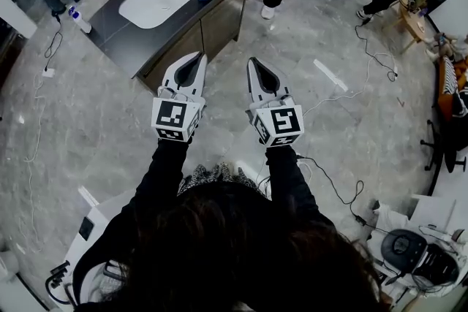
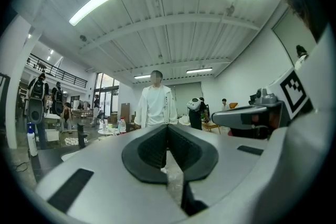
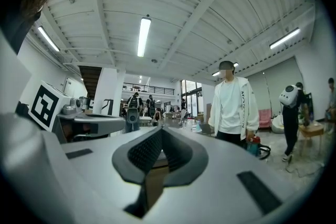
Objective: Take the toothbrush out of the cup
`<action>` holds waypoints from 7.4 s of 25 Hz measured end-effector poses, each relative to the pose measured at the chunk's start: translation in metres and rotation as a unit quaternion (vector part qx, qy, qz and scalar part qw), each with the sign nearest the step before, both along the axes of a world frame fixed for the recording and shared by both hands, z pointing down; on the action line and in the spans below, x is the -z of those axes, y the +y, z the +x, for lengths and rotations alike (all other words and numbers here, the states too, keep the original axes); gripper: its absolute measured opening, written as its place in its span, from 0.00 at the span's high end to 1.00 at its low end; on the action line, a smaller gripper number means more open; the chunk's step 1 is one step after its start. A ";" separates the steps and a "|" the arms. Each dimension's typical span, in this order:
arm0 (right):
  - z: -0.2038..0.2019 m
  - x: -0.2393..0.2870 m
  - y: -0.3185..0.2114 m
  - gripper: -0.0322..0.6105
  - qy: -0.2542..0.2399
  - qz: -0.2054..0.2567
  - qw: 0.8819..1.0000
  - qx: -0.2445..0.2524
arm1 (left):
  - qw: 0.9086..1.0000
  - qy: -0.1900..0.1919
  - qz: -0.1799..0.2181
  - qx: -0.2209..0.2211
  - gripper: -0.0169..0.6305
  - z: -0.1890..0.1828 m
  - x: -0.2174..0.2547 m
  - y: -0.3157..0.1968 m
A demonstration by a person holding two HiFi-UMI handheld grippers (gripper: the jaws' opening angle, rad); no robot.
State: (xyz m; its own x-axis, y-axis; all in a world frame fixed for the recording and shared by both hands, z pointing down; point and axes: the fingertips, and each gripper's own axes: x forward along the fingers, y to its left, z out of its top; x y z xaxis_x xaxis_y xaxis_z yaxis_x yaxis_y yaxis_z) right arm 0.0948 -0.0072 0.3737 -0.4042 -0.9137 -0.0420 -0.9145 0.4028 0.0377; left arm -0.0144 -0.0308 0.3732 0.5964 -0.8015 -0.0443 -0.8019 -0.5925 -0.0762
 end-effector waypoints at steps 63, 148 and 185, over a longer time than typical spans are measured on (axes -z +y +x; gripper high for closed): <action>-0.027 -0.005 -0.292 0.94 0.006 -0.011 1.000 -0.003 | 0.999 0.004 -0.035 -0.012 0.96 -0.025 -0.032 -0.294; -0.058 -0.081 -0.398 0.85 0.071 -0.082 0.988 0.111 | 0.986 0.042 -0.144 -0.072 0.93 0.007 0.019 -0.401; -0.051 -0.083 -0.406 0.85 0.054 -0.107 0.989 0.089 | 0.987 0.051 -0.081 -0.128 0.92 0.012 0.021 -0.378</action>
